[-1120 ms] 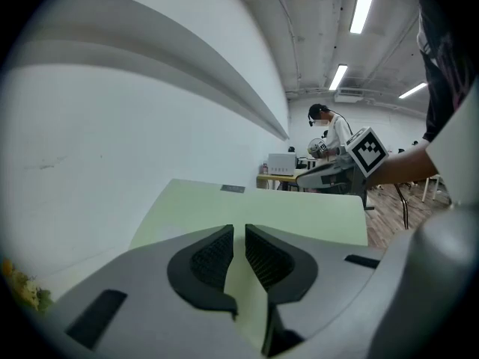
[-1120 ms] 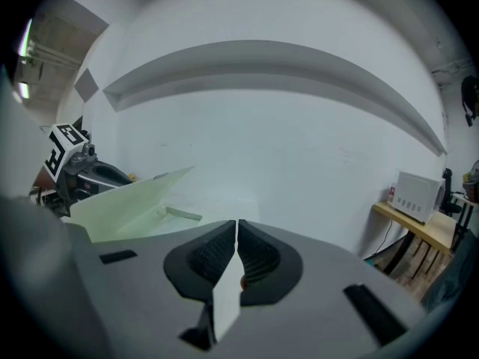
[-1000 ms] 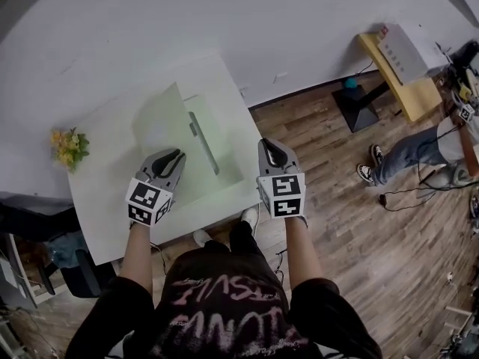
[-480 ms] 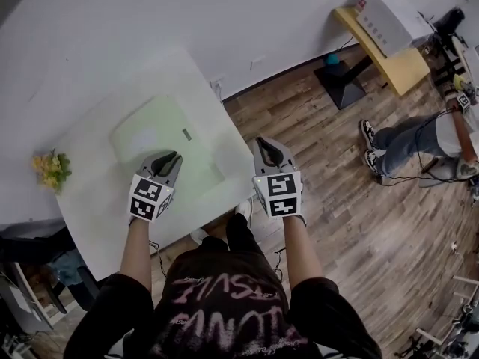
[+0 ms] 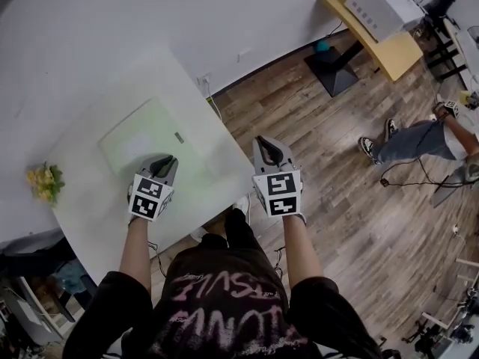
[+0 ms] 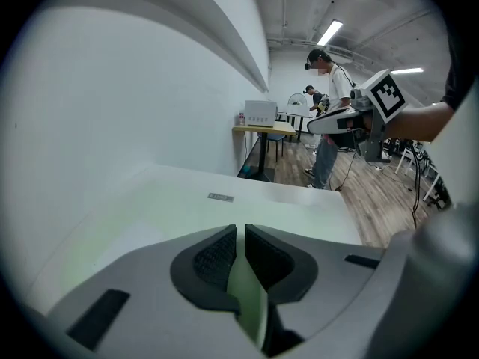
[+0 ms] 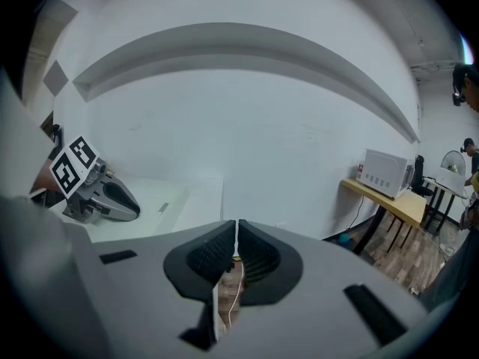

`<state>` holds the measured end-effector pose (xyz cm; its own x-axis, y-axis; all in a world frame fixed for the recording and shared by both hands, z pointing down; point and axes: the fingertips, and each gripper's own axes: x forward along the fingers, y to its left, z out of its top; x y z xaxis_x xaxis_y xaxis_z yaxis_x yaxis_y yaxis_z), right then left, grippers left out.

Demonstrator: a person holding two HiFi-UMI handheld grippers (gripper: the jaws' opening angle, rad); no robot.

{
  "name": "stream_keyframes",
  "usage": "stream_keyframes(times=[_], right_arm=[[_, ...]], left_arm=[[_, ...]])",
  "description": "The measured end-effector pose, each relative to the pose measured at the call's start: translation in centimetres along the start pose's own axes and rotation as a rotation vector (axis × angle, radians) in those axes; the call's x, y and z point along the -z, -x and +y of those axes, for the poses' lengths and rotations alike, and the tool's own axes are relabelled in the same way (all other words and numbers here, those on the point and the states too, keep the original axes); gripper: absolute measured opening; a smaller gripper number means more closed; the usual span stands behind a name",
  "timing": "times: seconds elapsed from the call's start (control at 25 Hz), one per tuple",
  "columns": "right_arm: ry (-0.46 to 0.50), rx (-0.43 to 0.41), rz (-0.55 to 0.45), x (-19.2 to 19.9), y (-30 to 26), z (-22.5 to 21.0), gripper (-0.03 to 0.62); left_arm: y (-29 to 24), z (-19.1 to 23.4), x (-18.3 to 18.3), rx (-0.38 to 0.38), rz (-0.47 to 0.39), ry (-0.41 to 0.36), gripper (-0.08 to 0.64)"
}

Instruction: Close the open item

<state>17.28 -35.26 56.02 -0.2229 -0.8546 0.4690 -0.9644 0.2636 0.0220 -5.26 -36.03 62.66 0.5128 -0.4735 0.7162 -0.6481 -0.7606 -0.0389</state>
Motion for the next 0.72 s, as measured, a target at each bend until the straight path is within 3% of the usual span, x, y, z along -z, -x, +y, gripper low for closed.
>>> stream_keyframes(times=[0.44,0.72], right_arm=[[0.018,-0.022,-0.016,-1.1,0.0,1.5,0.026],[0.058,-0.064,-0.045,-2.9,-0.2,4.1,0.028]], left_arm=[[0.2,0.0,-0.3,0.004,0.013,0.01,0.048],[3.5,1.5,-1.4,-0.045,-0.107,0.085,0.043]])
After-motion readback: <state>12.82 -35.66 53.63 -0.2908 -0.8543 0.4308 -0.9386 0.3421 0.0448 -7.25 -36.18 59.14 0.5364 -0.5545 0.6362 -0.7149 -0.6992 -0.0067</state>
